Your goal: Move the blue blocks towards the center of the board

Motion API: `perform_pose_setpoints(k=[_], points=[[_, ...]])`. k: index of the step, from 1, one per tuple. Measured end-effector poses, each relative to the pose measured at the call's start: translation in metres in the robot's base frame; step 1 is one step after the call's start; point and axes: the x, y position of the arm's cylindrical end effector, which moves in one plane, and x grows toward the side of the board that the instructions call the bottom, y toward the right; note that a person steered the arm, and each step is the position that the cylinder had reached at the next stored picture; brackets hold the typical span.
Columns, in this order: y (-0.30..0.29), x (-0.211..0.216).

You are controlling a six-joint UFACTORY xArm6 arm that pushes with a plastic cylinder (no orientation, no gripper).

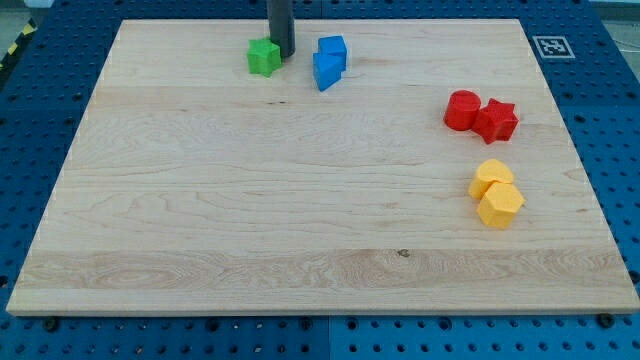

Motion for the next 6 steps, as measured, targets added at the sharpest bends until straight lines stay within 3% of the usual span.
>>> perform_pose_setpoints(k=[3,4,5,6], points=[[0.045,-0.031],[0.074,-0.009],[0.093,0.042],[0.107,0.038]])
